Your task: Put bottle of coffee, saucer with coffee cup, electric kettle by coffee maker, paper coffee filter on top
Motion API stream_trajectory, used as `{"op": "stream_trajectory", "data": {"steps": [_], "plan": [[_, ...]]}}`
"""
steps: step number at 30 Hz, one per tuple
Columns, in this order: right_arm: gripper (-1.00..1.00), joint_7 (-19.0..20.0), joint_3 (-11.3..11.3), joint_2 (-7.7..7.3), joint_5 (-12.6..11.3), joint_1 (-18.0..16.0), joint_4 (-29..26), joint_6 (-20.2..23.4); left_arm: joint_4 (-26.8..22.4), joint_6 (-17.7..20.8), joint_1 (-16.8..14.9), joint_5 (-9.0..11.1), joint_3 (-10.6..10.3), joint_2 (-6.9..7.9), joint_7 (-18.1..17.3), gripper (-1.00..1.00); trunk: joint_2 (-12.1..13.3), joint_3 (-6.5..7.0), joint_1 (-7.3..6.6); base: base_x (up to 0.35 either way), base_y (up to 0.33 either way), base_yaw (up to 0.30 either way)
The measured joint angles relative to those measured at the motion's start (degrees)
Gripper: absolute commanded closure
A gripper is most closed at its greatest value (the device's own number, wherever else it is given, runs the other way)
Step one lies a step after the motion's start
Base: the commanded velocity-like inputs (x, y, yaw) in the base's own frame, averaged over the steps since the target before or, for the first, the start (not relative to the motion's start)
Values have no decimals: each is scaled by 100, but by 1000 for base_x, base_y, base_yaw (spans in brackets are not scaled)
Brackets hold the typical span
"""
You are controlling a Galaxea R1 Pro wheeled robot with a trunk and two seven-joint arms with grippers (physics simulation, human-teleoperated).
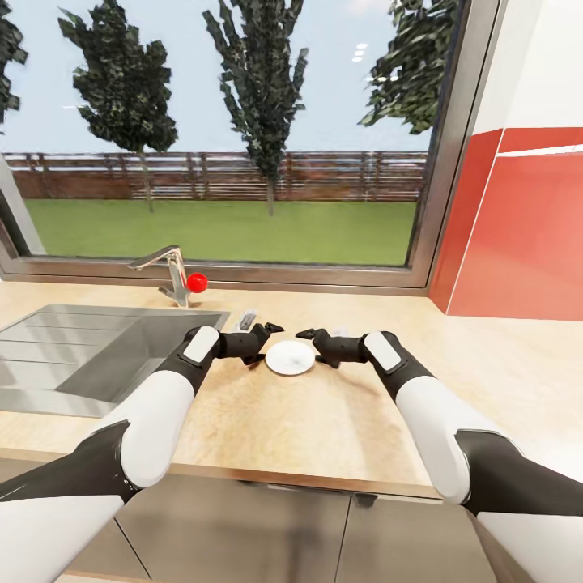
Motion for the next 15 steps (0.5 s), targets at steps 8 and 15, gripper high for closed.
{"op": "stream_trajectory", "data": {"steps": [8,15], "plan": [[-100,3,-4,24,-22,0,216,-6,1,4,0,-2,-1,0,2,-100,0,0,0,0,0,0],[-100,8,3,25,3,1,275,-20,0,6,0,-4,1,0,0,-100,0,0,0,0,0,0]]}}
